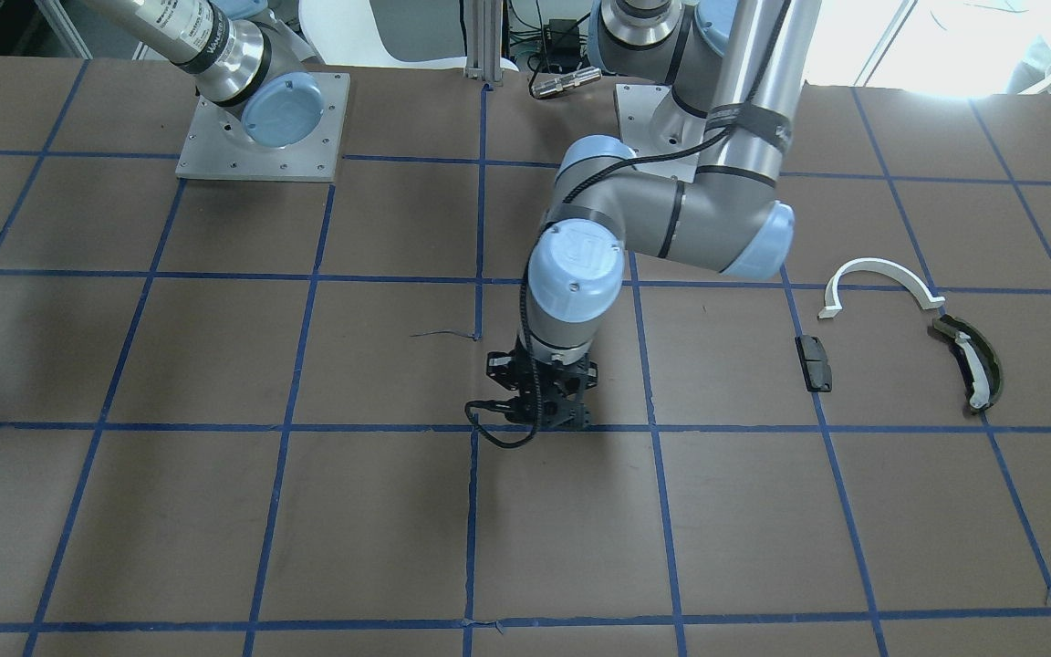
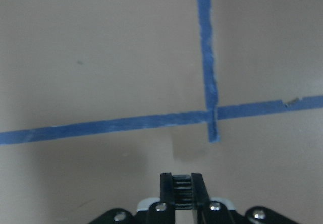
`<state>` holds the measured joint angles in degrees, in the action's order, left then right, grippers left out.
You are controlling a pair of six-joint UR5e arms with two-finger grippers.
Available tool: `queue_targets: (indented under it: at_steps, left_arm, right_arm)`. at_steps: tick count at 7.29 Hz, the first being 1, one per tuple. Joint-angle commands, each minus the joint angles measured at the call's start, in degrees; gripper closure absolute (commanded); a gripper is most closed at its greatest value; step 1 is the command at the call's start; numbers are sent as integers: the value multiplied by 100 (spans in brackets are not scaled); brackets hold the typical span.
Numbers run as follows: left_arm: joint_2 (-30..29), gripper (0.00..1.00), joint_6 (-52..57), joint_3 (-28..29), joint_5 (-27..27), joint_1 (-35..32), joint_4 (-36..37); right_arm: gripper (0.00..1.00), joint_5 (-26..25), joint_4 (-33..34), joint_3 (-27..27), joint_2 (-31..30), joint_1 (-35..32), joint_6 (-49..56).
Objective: Place bearing gear from tray to pile
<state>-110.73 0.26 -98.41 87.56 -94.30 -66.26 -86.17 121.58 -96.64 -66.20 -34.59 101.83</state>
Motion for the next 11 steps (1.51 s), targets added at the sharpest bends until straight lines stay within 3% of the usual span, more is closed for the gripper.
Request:
queue_targets:
  at_steps: [1,3,5,8,9,10,11]
  left_arm:
    - [585,100,1549,-142,905,1305,-414]
    - [963,100,2998,-615,1122,2594,-274]
    - [1097,100,3899,-941,1079,3616,-29]
    - [764,100,4531,-1749,797,4042,1638]
    - [615,100,4605,-1821,771,4225,1677]
    - [518,100,4649,-1822,405,4297,1695]
    - [439,100,4649,-1822,323,4298,1713]
  right_arm:
    - [100,-75,-1296,-56,-1336,-1061,-1446]
    - [100,12,-1960,-83,-1772,-2597,-3772]
    - [100,117,-1875,-92,-1721,-4117,-5997]
    - [100,215,-622,-83,-846,-6491,-9479]
    - [100,188,0,-31,-319,-7056,-10402]
    - [100,171,459,-48,43,-7540,-11151]
    - [100,136,655,-57,325,-7988,-11733]
